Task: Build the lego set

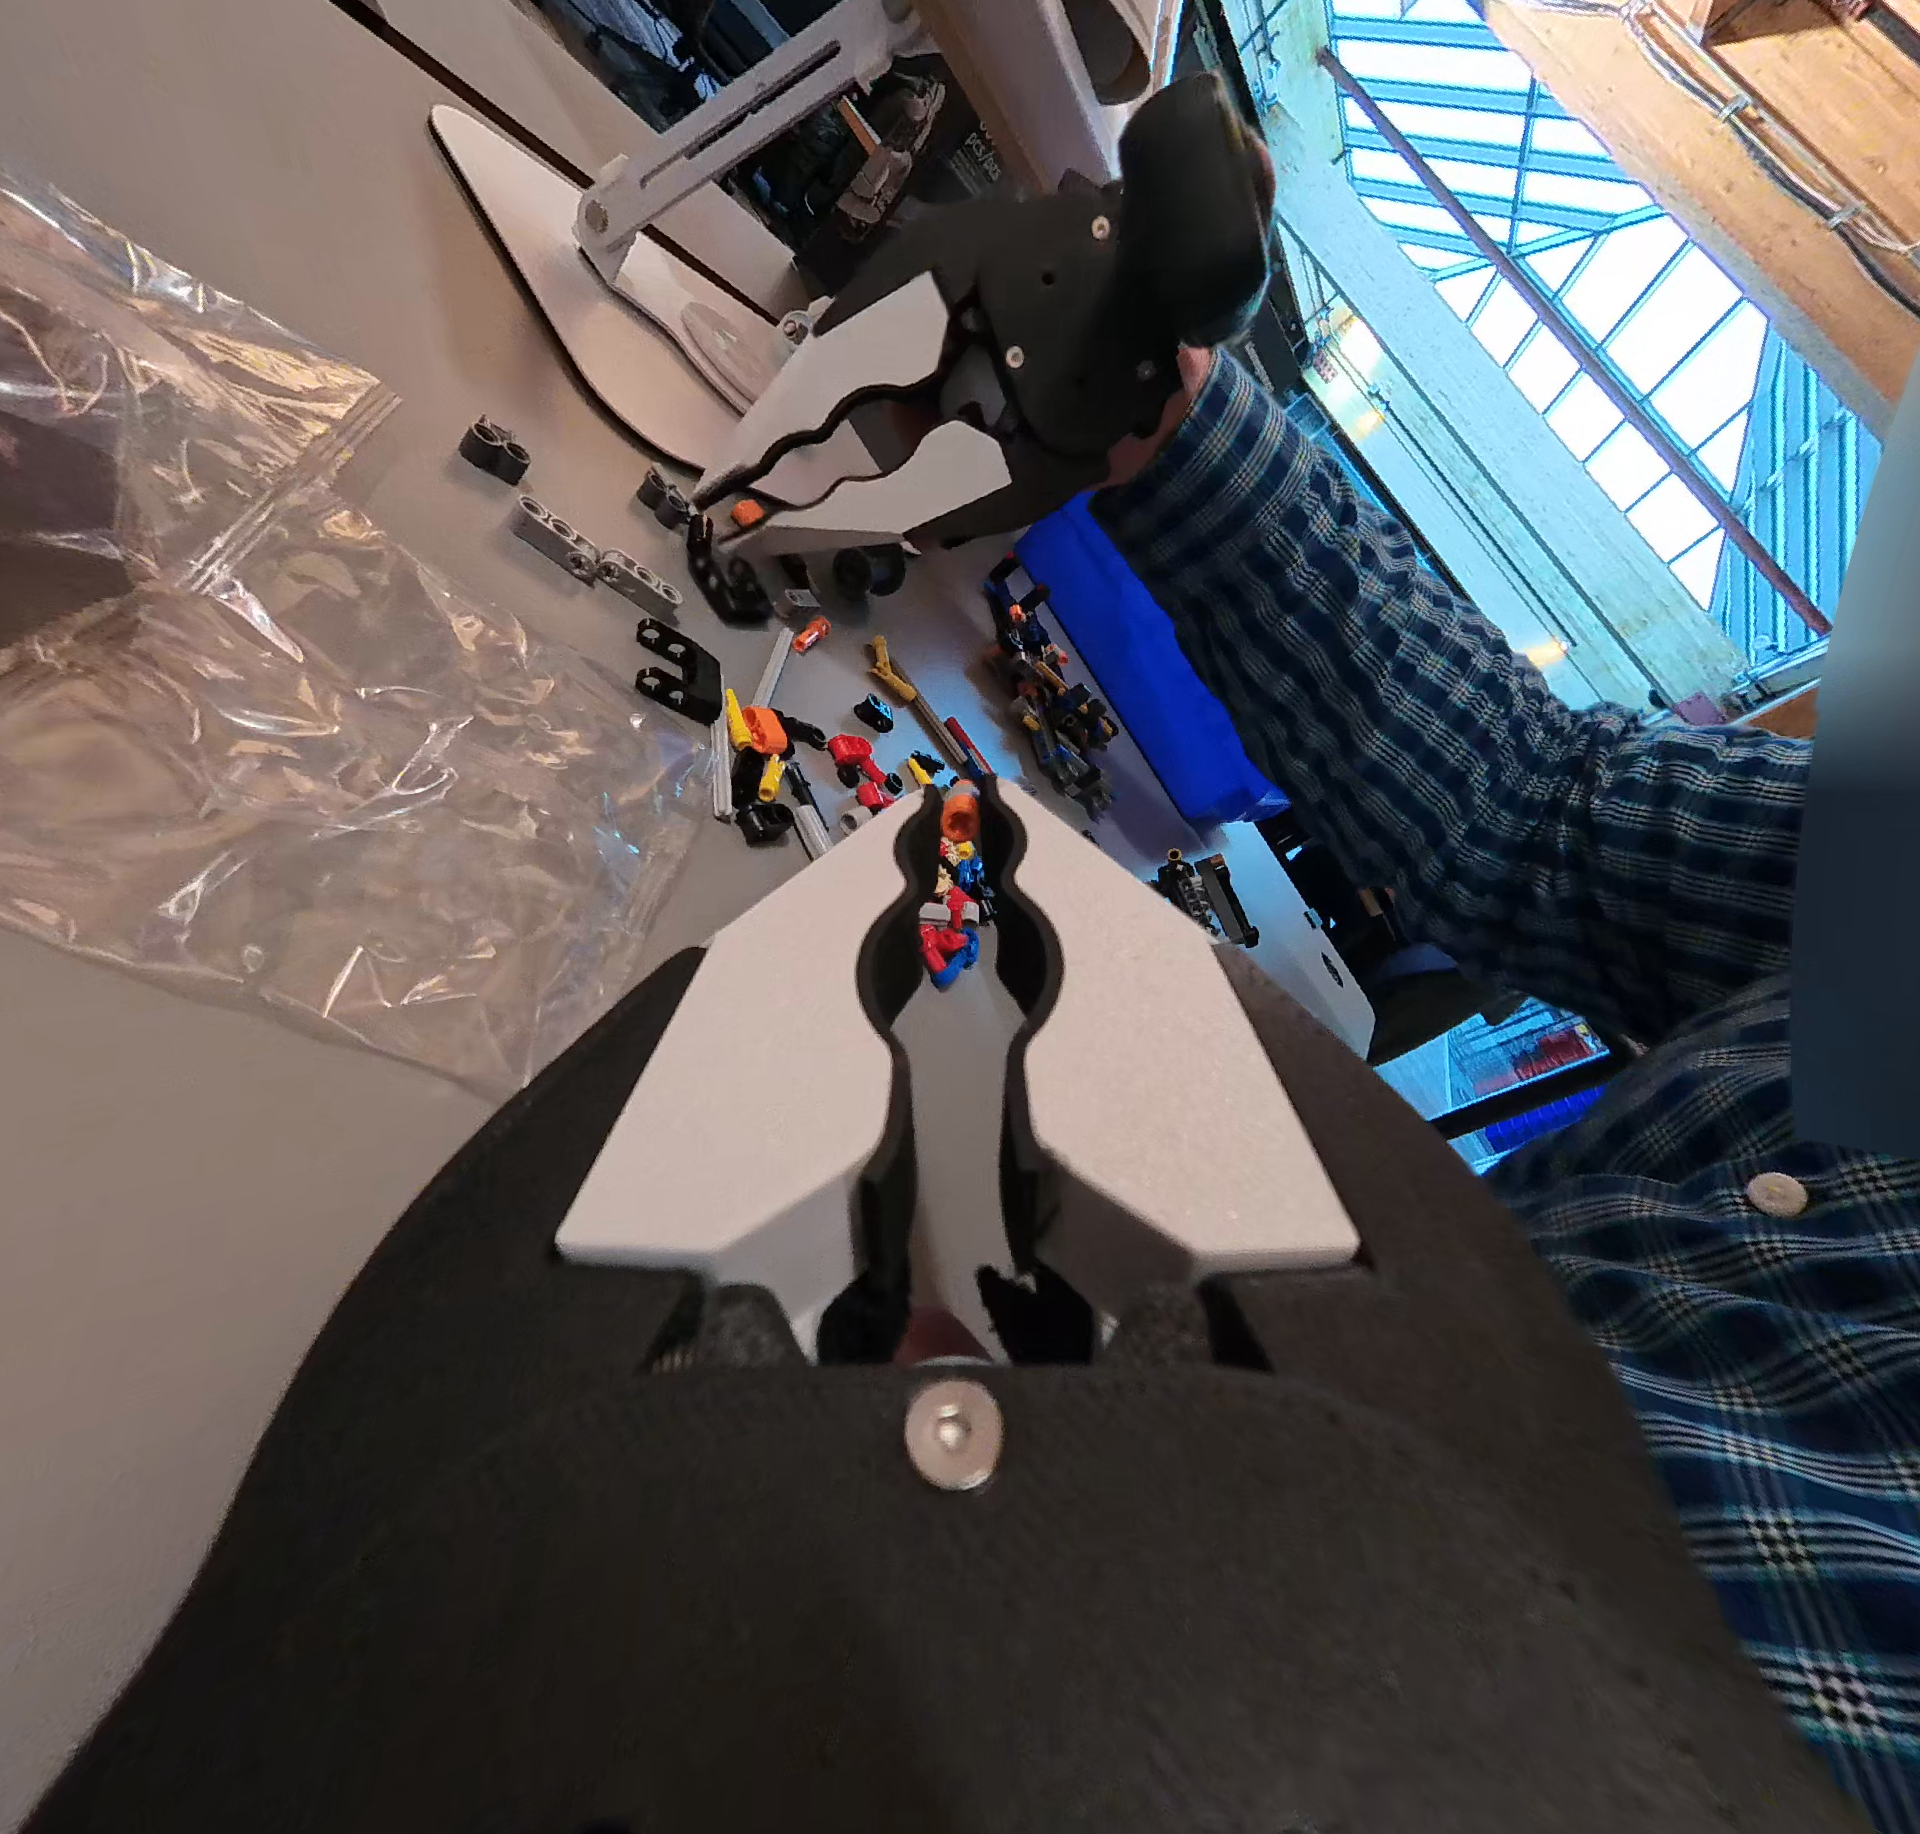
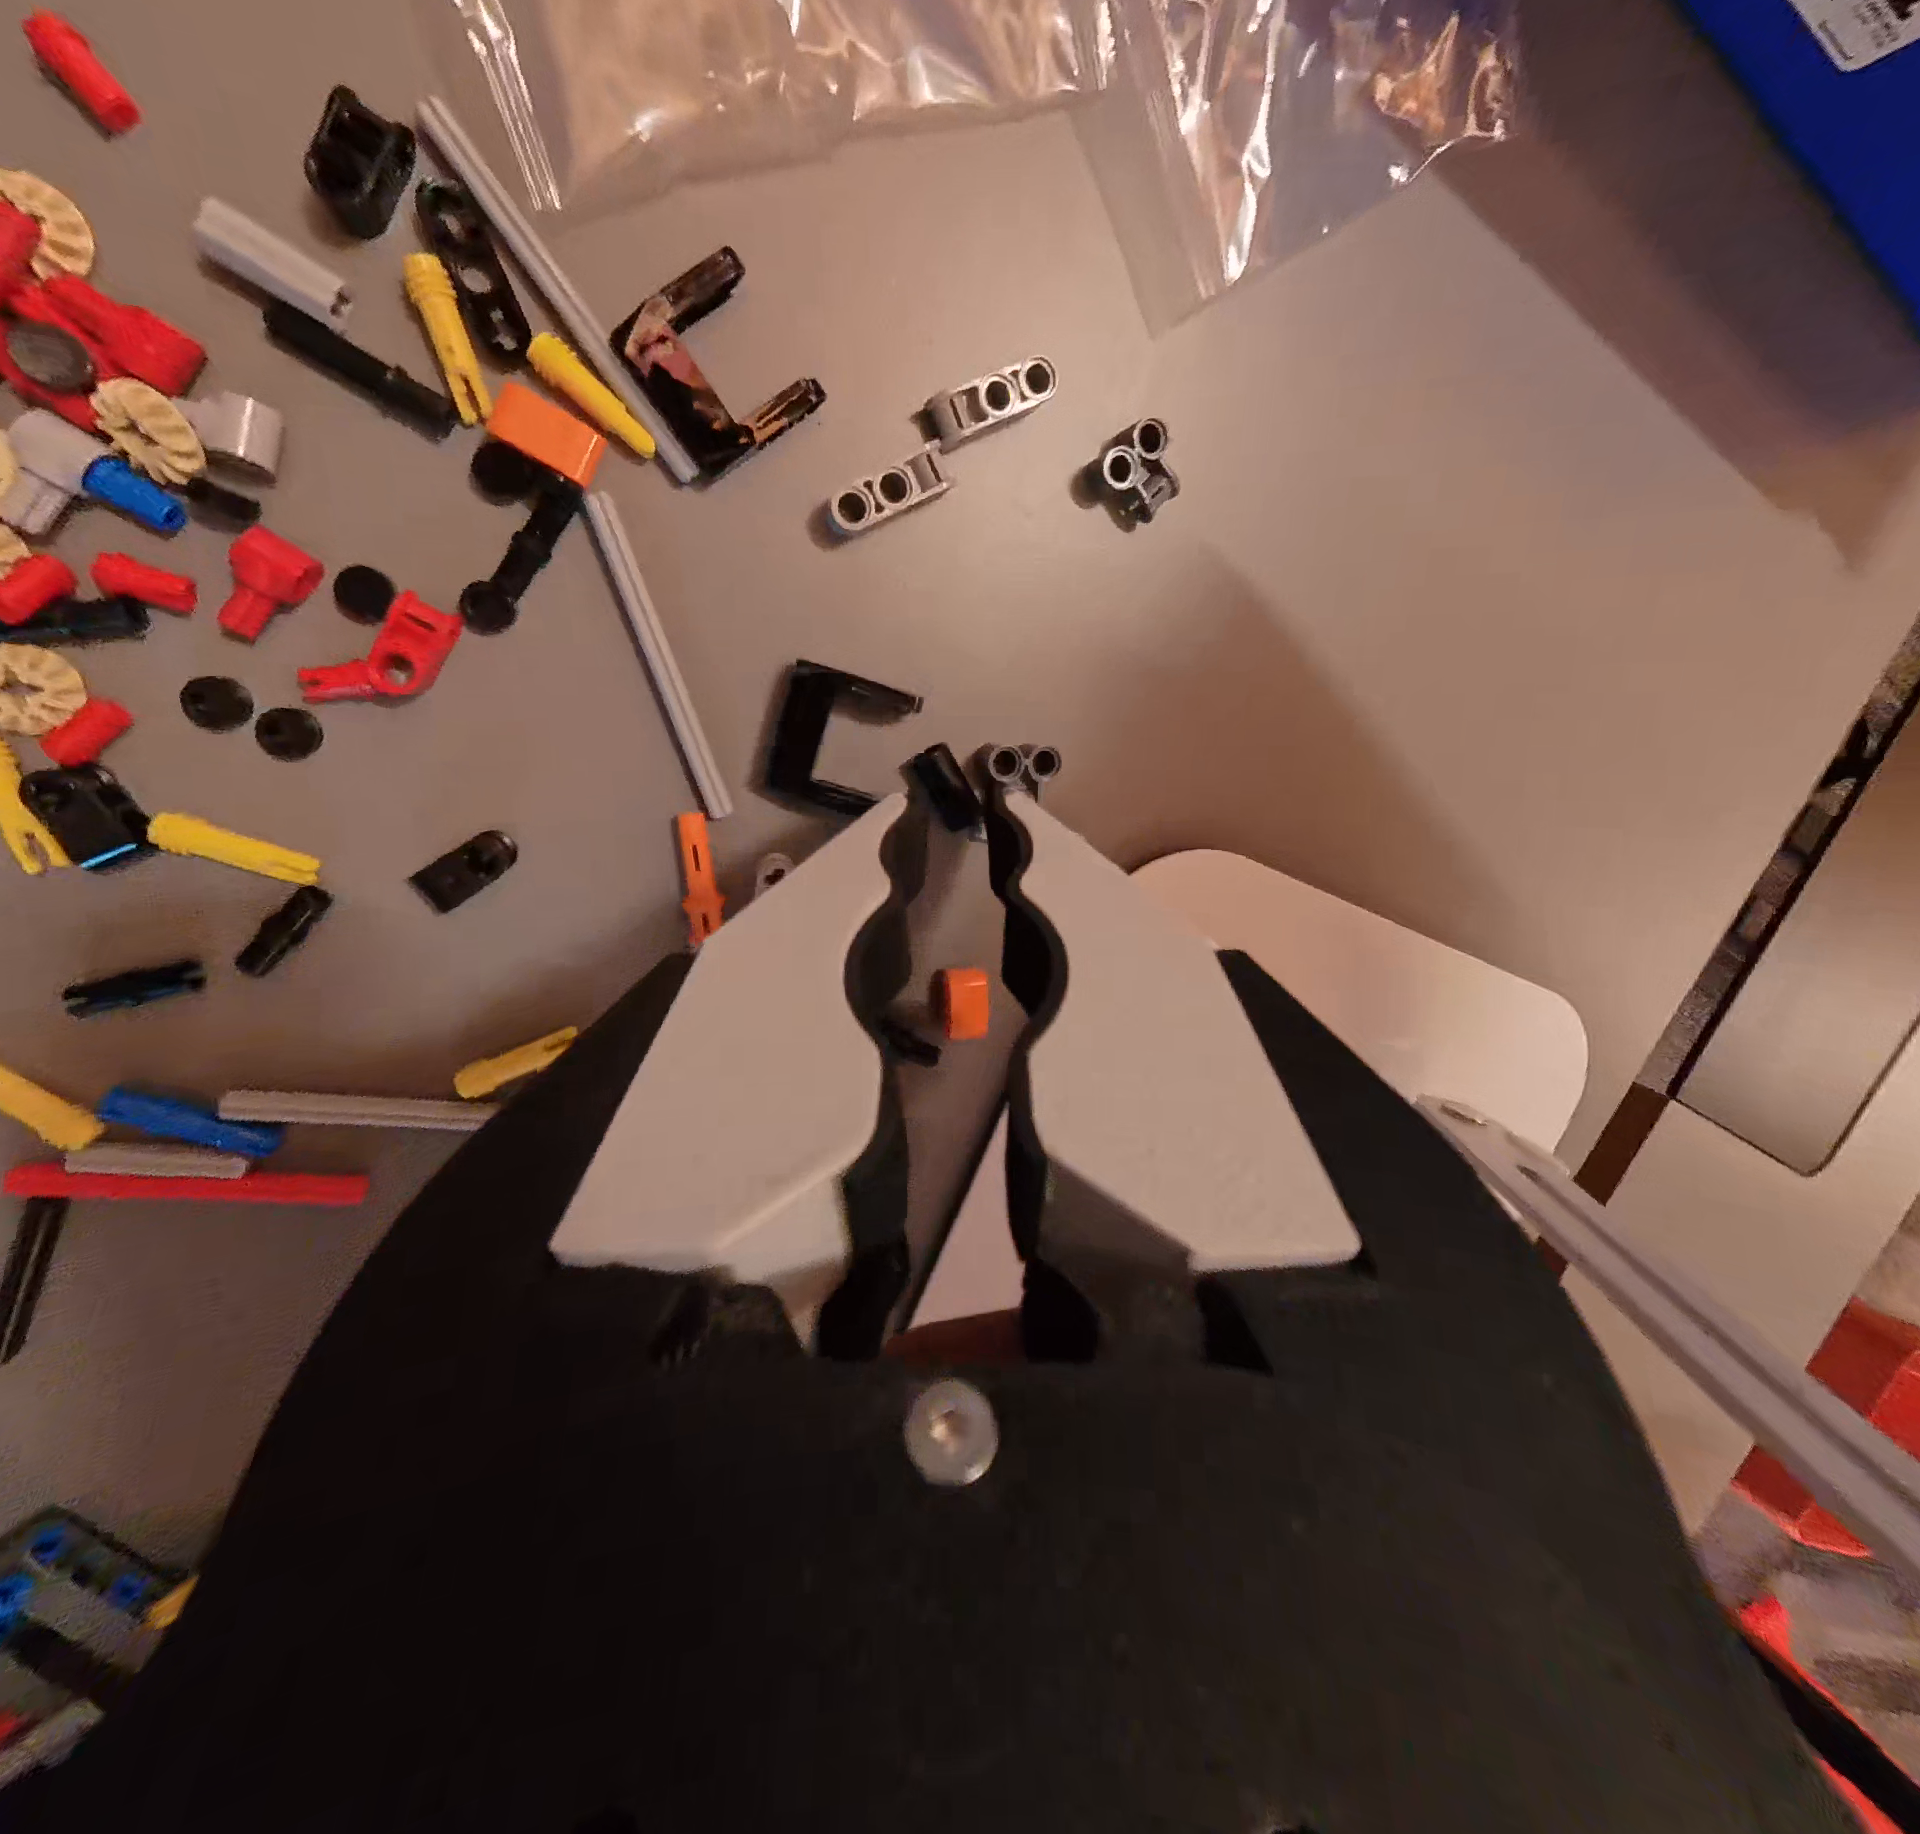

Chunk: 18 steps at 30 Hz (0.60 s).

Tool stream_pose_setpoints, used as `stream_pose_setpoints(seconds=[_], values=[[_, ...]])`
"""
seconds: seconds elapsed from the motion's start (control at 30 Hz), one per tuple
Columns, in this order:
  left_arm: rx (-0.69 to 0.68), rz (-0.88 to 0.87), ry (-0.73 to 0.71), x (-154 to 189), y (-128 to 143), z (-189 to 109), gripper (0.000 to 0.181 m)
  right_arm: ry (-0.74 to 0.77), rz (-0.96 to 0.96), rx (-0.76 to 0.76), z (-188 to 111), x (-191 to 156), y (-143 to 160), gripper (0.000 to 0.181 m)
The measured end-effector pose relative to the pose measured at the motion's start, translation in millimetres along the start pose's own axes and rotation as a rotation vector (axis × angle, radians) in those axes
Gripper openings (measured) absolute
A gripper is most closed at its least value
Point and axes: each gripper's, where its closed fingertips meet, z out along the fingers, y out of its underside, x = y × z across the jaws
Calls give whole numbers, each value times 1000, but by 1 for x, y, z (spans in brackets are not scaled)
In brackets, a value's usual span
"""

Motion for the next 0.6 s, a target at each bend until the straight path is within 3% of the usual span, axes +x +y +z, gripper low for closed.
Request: stream_pose_setpoints(seconds=[0.27, 0.47, 0.6], values=[[-2, -4, 5, 0, 0, 0, 4, -51, -35, 3, 5, -1, 0, 5], [3, -9, 6, 0, -1, 0, 4, -41, 80, 23, 4, 2, -1, 5], [2, 4, -2, 0, -1, 2, 4, -1, 171, 148, -26, -10, -33, 4]])
